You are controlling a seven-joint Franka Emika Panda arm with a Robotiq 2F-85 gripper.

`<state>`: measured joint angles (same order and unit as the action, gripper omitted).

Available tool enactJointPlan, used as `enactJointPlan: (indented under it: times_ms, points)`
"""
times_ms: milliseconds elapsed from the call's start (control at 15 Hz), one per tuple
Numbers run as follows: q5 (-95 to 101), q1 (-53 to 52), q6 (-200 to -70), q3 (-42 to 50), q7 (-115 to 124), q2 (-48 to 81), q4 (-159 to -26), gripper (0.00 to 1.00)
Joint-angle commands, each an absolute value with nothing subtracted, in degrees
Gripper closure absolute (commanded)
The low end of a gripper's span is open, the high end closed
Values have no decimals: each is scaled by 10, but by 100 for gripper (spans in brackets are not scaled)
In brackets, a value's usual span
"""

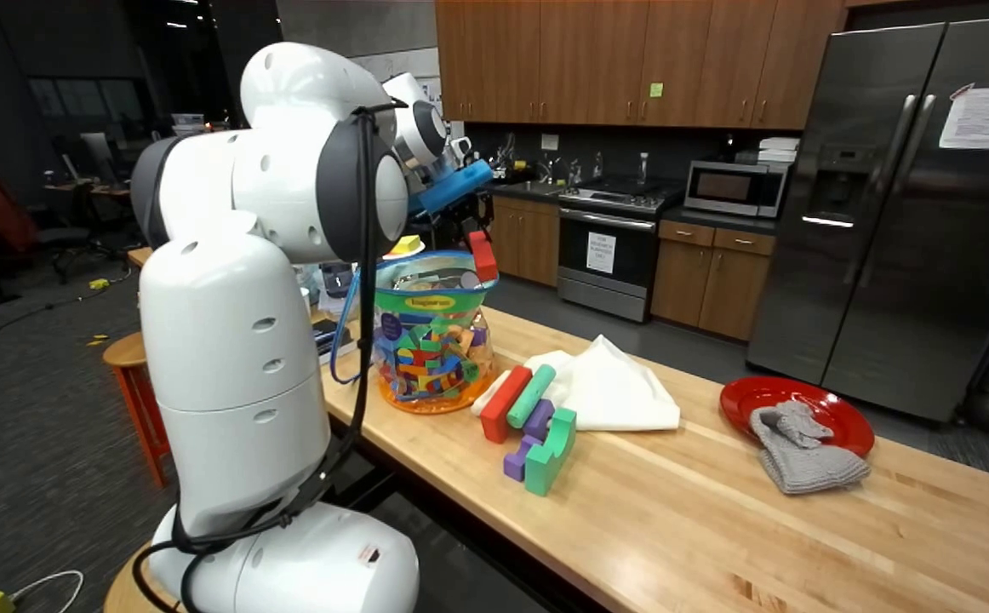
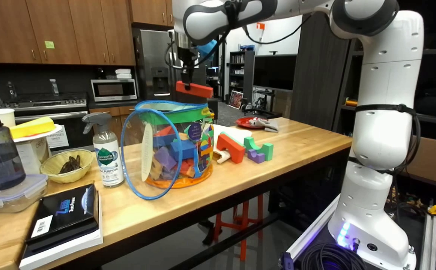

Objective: Remove one orange block from the toy bag

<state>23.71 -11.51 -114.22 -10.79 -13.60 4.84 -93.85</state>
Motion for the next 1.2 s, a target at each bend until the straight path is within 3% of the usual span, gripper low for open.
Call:
enactJointPlan:
  times_ms: [0, 1133]
  points:
    - [181, -93, -1122, -89, -119, 9, -963, 83]
    - [133, -34, -1184, -27, -129, -21, -1059, 83]
